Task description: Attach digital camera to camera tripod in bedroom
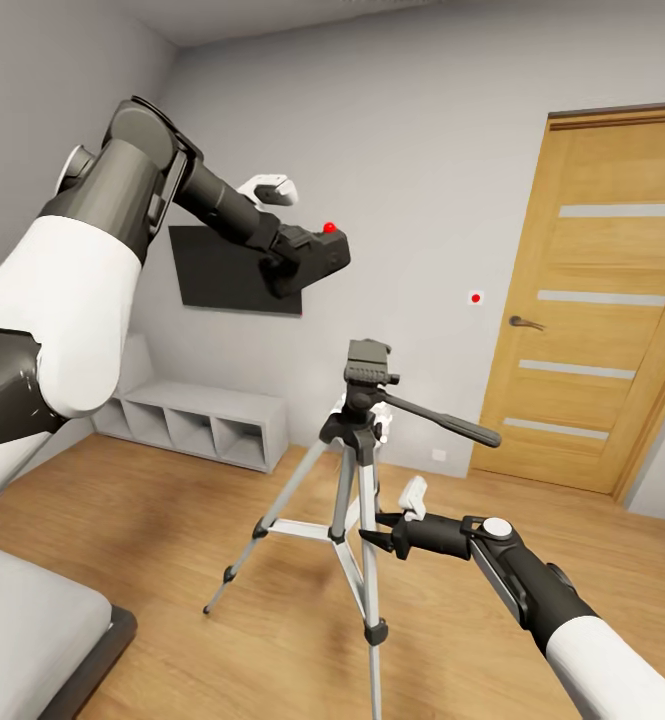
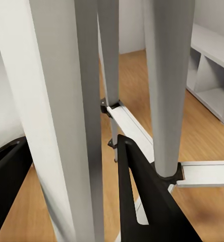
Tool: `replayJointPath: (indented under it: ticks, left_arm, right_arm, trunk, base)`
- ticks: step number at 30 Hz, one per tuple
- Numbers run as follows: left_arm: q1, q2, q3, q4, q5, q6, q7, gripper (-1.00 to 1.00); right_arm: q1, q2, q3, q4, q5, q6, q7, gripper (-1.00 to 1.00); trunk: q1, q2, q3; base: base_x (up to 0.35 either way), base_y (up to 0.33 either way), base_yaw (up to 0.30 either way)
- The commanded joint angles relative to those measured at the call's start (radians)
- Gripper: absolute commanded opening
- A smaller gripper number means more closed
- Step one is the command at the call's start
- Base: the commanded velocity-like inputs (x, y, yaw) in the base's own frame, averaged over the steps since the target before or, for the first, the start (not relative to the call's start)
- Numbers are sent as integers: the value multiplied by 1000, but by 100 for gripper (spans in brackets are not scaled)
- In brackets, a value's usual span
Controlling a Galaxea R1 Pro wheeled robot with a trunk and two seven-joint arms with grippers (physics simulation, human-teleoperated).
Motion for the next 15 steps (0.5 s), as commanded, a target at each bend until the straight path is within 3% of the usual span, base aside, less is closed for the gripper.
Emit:
replayJointPath:
  ticks: [1,15]
  left_arm:
    - [0,-1,1,0,-10,10,-9,-100]
    - [0,-16,-2,2,-11,9,-10,-100]
  right_arm:
    - [-1,-1,3,-1,-16,5,1,-100]
    - [0,-2,4,-2,-13,11,-1,-100]
  trunk:
    - [0,-1,0]
    - [0,-1,0]
  base:
    - [0,0,0]
    - [0,0,0]
